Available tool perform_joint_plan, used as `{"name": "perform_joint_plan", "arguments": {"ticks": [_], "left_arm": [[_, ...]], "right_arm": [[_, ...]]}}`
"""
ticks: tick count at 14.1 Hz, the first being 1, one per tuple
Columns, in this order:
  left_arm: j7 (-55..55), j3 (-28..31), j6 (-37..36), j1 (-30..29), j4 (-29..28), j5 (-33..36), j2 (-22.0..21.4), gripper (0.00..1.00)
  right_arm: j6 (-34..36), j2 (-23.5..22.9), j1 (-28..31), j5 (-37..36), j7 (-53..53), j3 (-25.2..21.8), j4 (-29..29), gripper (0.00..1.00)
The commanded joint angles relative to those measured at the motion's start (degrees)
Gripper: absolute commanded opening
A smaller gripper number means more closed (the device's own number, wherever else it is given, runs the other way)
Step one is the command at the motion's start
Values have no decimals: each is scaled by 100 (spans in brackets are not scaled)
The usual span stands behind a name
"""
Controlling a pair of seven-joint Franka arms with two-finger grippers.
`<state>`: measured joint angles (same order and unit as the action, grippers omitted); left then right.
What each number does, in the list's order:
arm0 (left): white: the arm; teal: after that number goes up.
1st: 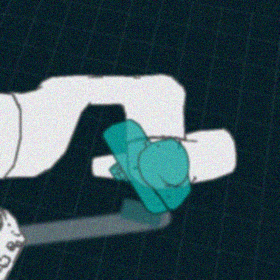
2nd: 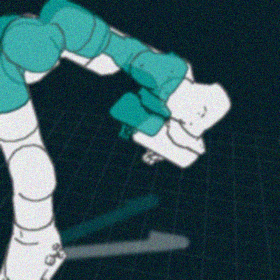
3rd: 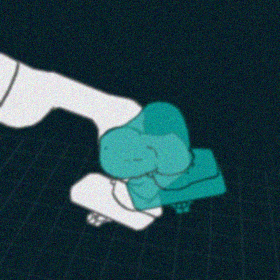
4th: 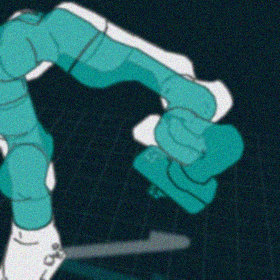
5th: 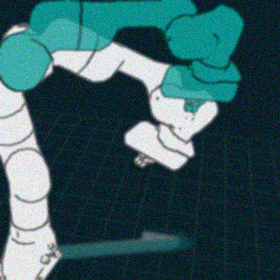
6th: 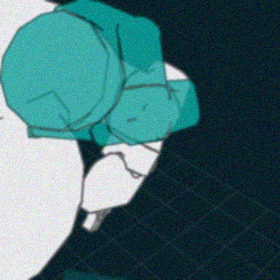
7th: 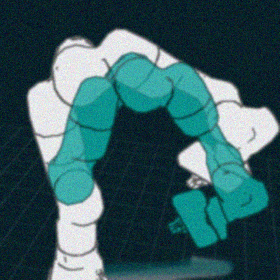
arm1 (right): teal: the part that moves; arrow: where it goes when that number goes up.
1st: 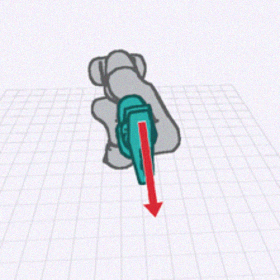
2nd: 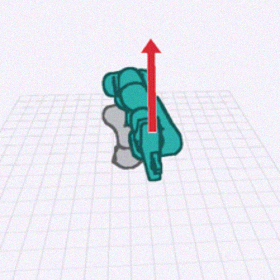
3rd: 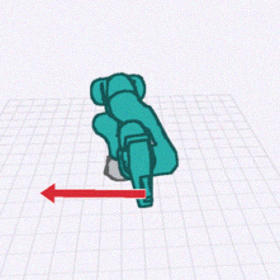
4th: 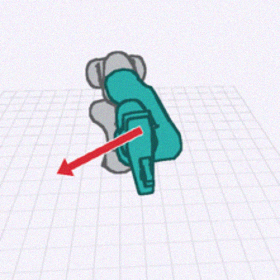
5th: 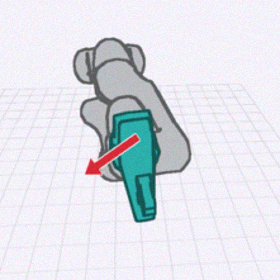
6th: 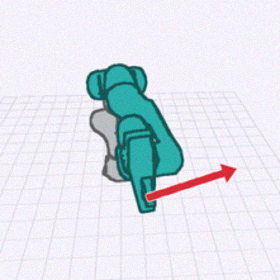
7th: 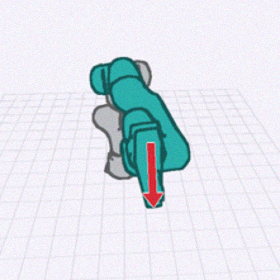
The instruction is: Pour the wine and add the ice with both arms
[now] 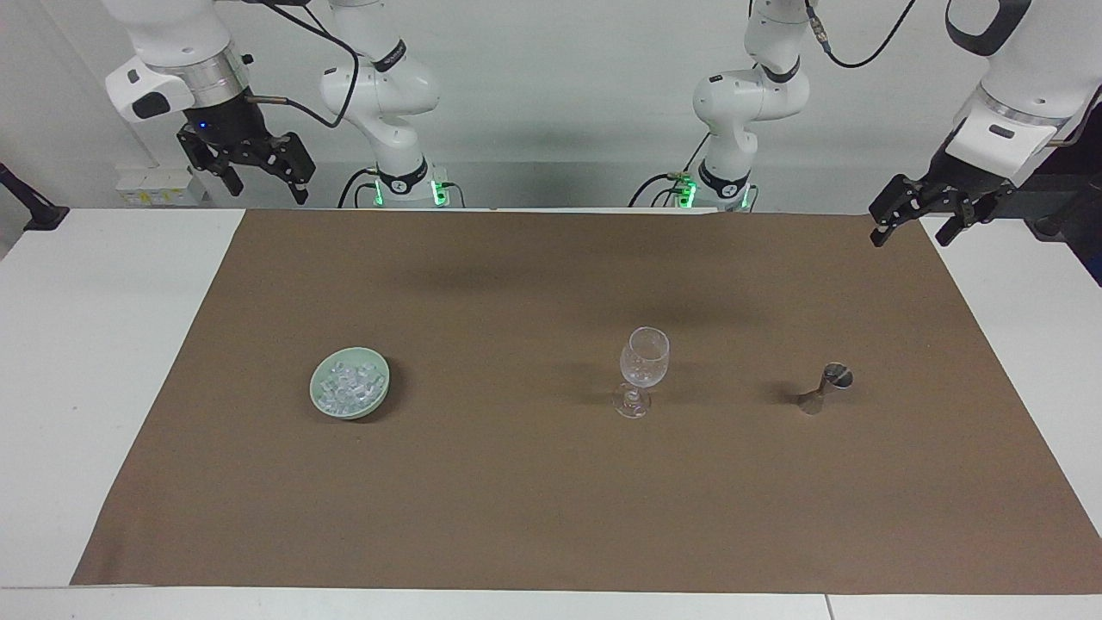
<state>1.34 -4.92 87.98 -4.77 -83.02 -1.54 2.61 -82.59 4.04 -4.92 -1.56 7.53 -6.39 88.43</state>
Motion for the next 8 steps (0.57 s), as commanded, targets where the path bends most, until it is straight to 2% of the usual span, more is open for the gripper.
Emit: {"name": "perform_joint_plan", "arguments": {"ticks": [1, 8], "left_arm": [[-20, 35, -61, 46, 23, -4, -42, 100], [-2, 35, -35, 82, 40, 216, -24, 100]], "right_arm": [[-20, 97, 44, 112, -138, -2, 96, 100], [-11, 97, 167, 103, -164, 24, 96, 100]]}}
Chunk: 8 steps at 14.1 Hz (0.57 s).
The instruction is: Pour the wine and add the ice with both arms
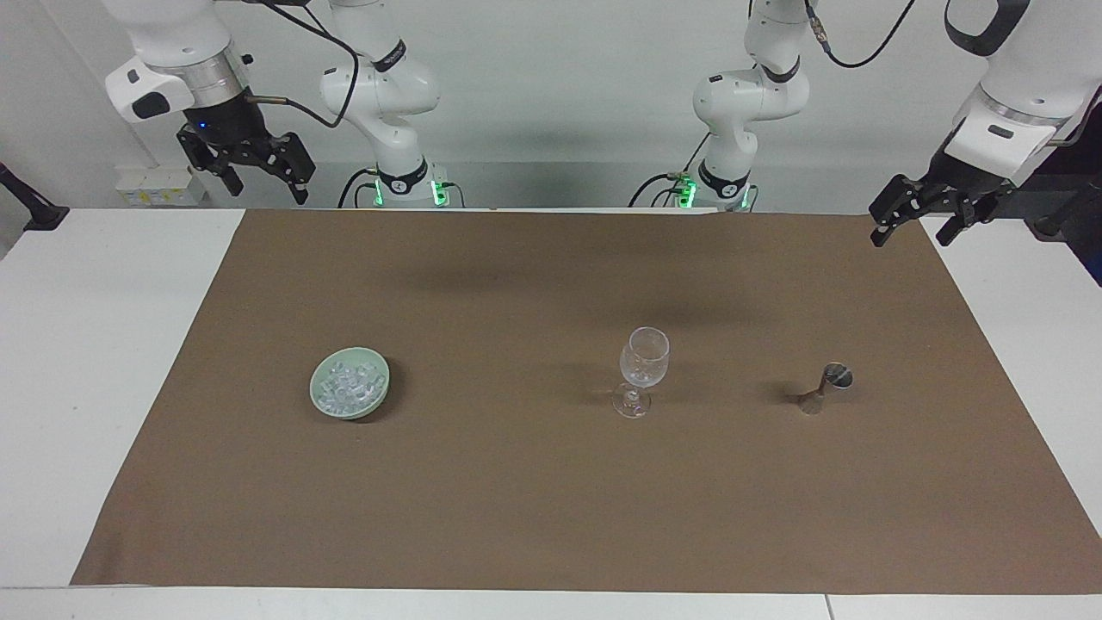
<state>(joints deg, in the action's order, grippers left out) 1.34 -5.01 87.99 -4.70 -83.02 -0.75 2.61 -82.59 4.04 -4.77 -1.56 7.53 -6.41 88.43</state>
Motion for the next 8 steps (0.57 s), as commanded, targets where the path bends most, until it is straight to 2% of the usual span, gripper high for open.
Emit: {"name": "perform_joint_plan", "arguments": {"ticks": [1, 8], "left_arm": [[-3, 44, -27, 48, 32, 128, -15, 100], [24, 53, 17, 22, 40, 128, 46, 100]], "right_arm": [[-20, 97, 213, 103, -173, 43, 95, 100], [-73, 124, 302, 305, -155, 61, 148, 100]]}}
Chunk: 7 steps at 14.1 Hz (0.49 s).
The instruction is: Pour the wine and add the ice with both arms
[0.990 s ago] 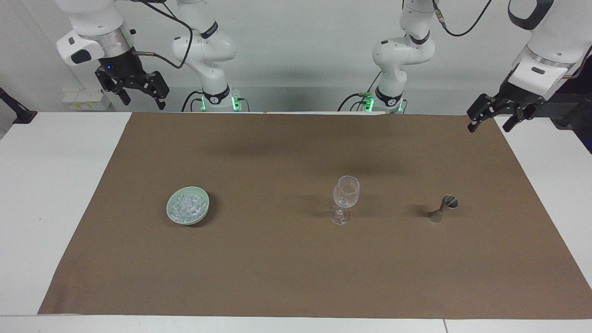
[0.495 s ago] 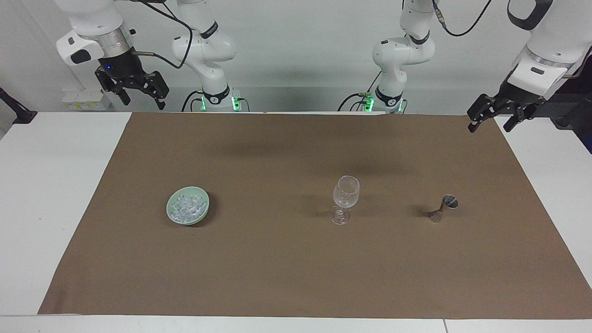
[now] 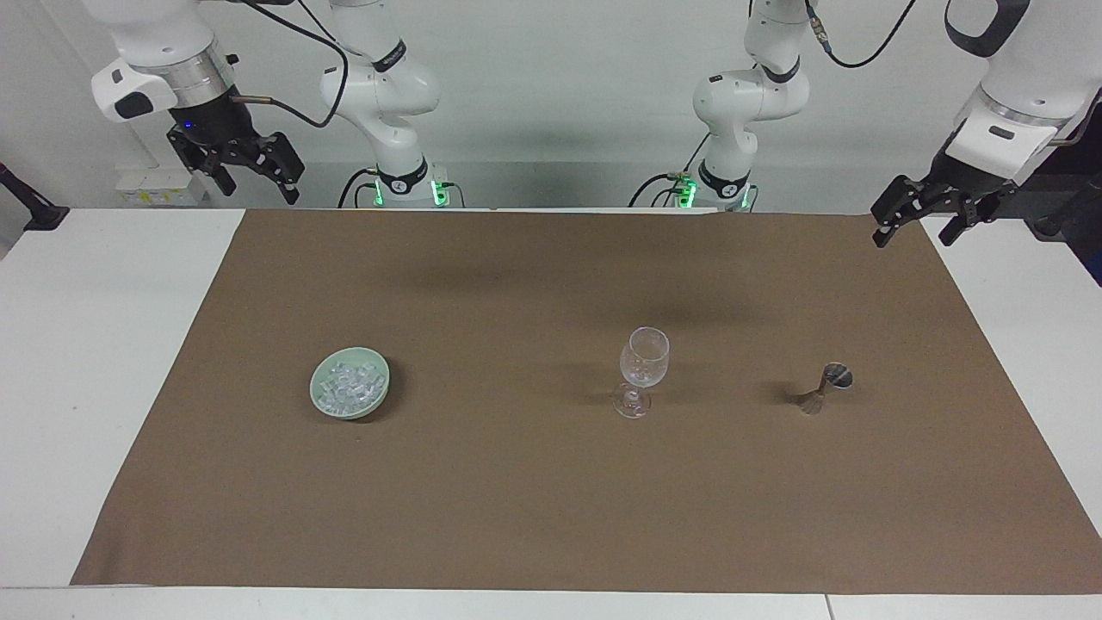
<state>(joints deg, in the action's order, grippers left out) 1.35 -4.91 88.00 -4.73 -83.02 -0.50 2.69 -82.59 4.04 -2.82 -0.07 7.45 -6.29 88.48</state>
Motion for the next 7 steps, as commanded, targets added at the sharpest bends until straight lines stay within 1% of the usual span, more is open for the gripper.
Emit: {"name": "perform_joint_plan", "arguments": {"ticks": [1, 5, 7], "left_arm": [[93, 43, 15, 25, 40, 103, 38, 100], [514, 61, 50, -71, 31, 68, 21, 100], [936, 61, 251, -168, -21, 41, 38, 100]], "right_arm": [[-90, 124, 106, 156, -147, 49, 152, 100], [-99, 106, 132, 165, -165, 75, 126, 100], [-143, 115, 342, 174, -173, 285, 134, 100]]}}
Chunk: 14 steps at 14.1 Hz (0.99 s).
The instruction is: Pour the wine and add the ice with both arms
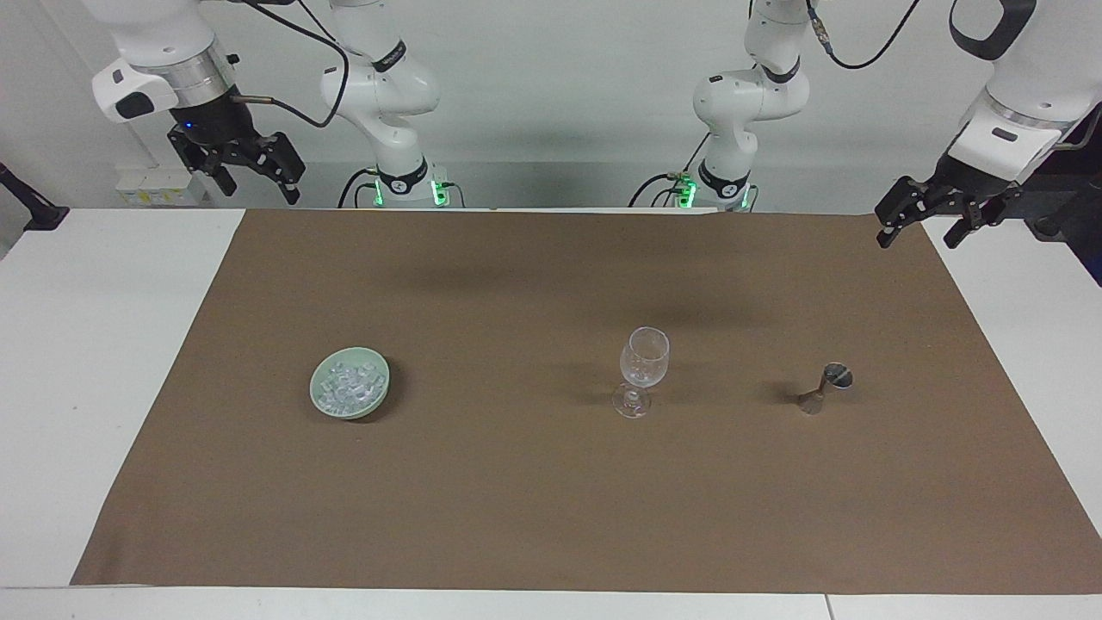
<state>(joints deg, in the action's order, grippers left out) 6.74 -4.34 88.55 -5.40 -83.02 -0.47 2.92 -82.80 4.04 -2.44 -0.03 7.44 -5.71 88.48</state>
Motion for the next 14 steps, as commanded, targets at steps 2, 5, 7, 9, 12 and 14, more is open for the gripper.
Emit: {"name": "perform_joint_plan", "arguments": {"ticks": [2, 5, 7, 9, 12, 14], "left_arm": [[1167, 3, 400, -302, -126, -171, 103, 100], [2268, 3, 611, -654, -205, -647, 261, 100], [2874, 12, 629, -786, -232, -1005, 402, 100], [3542, 12, 742, -1006, -232, -1357, 586, 100], [4588, 12, 761, -1305, -197, -1999, 911, 100], [5177, 12, 752, -1524, -179, -2473, 1166, 100]], "right_arm": [[-341, 71, 314, 170, -173, 272, 135, 100], [-343, 88, 261, 152, -138, 202, 161, 100], [-351, 97, 217, 100, -129, 184, 179, 100], [-334, 115, 34, 82, -129, -26, 187, 100], [-351, 97, 32, 82, -120, -53, 179, 100], [-351, 80, 33, 91, -112, -53, 152, 100]]}}
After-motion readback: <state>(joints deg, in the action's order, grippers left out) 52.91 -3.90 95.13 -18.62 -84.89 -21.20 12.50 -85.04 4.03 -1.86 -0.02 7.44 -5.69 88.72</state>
